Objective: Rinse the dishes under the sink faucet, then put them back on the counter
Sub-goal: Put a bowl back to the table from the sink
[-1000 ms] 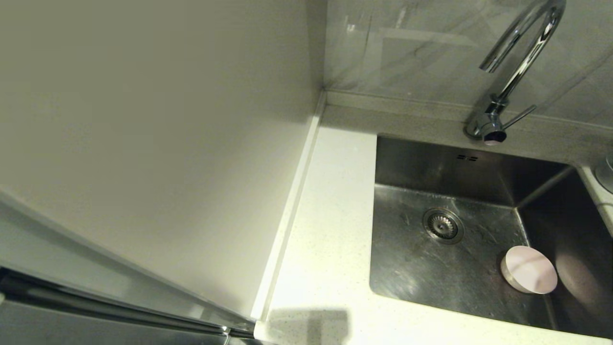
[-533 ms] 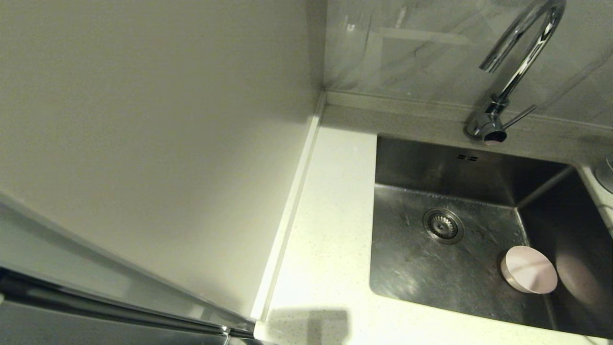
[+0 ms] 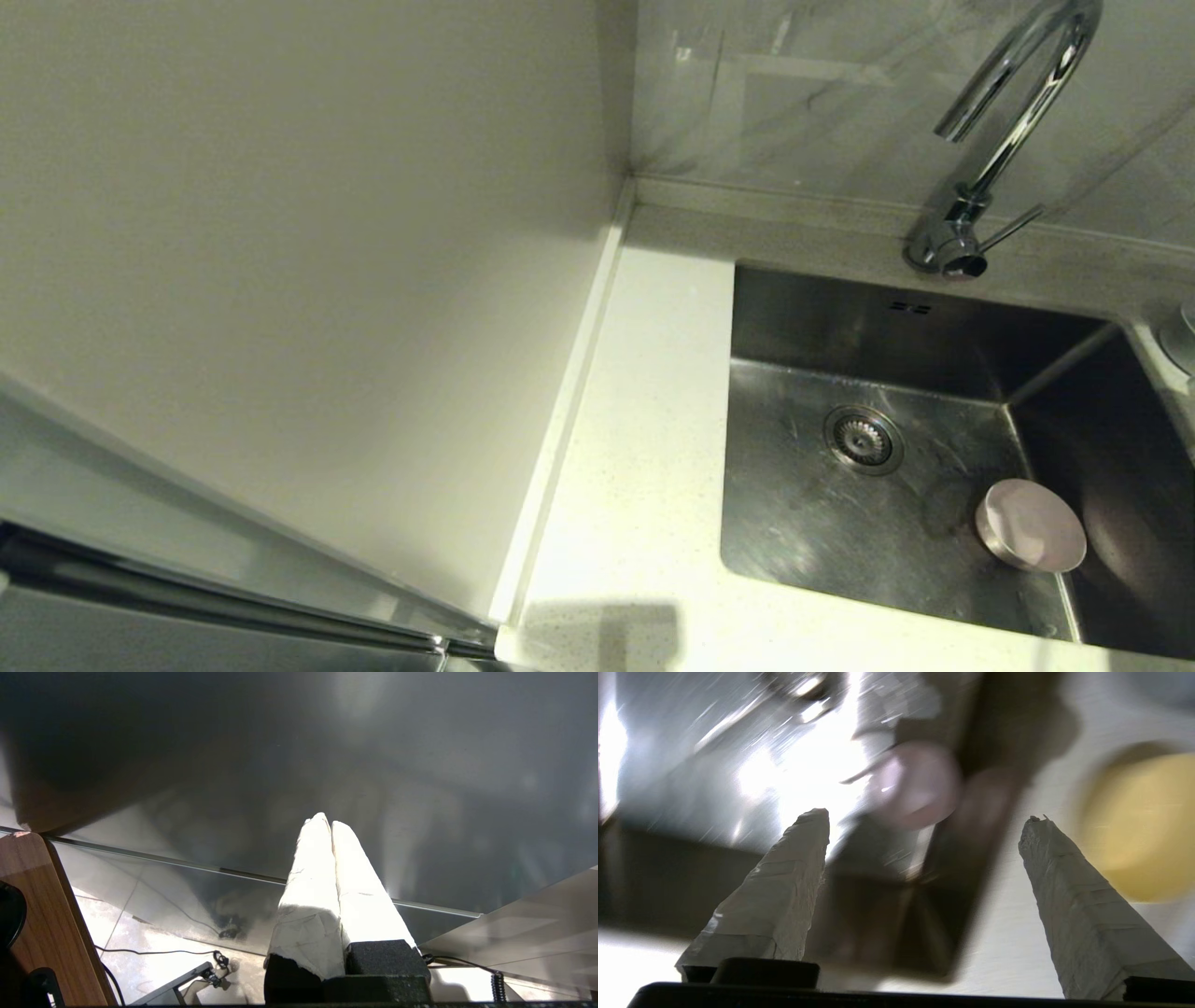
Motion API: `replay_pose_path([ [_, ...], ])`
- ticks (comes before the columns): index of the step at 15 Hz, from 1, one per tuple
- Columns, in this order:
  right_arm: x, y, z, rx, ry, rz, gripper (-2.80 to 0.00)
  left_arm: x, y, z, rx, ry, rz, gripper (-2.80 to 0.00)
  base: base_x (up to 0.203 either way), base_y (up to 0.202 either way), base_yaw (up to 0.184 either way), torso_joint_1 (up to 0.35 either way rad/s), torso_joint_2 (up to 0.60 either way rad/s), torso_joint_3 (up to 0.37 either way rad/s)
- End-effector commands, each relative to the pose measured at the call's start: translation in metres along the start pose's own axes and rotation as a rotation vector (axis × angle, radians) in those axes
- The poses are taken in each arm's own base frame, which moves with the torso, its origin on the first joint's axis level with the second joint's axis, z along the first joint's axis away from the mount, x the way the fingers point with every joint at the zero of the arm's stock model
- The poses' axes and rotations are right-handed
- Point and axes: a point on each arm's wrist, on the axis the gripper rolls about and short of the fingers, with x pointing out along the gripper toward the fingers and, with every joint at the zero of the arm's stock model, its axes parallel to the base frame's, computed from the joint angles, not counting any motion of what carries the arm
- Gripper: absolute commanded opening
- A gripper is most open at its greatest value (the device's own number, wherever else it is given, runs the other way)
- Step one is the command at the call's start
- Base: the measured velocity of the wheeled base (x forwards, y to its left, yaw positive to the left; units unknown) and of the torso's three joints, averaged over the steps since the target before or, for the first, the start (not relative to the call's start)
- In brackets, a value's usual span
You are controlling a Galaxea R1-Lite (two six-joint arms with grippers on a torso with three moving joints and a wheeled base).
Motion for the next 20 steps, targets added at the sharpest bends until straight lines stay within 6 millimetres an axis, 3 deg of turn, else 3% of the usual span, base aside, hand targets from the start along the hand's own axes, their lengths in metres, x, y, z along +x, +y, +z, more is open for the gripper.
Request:
replay_pose_path([
  [1,-0.005,0.048,-0.023,-0.085,0.061,0.090,0.00,0.000,0.000,-0.001,0.000,0.003,0.000,-2.80,0.000,0.000,0.000,0.000,0.00,0.000],
  [3,0.009,0.066,-0.041,-0.125,0.168,0.102,0.00,0.000,0.000,-0.001,0.000,0.003,0.000,-2.80,0.000,0.000,0.000,0.000,0.00,0.000],
  [5,0.027,0.069,-0.050,-0.140,0.275,0.056,0.00,0.000,0.000,-0.001,0.000,0.003,0.000,-2.80,0.000,0.000,0.000,0.000,0.00,0.000],
  [10,0.072,0.094,-0.037,0.079,0.385,0.052,0.00,0.000,0.000,-0.001,0.000,0.003,0.000,-2.80,0.000,0.000,0.000,0.000,0.00,0.000],
  [14,0.110,0.116,-0.030,0.136,0.474,-0.075,0.00,0.000,0.000,-0.001,0.000,0.003,0.000,-2.80,0.000,0.000,0.000,0.000,0.00,0.000],
  [18,0.156,0.119,-0.033,0.189,0.503,-0.237,0.00,0.000,0.000,-0.001,0.000,0.003,0.000,-2.80,0.000,0.000,0.000,0.000,0.00,0.000],
  [20,0.185,0.119,-0.030,0.263,0.395,-0.338,0.00,0.000,0.000,-0.001,0.000,0.003,0.000,-2.80,0.000,0.000,0.000,0.000,0.00,0.000],
])
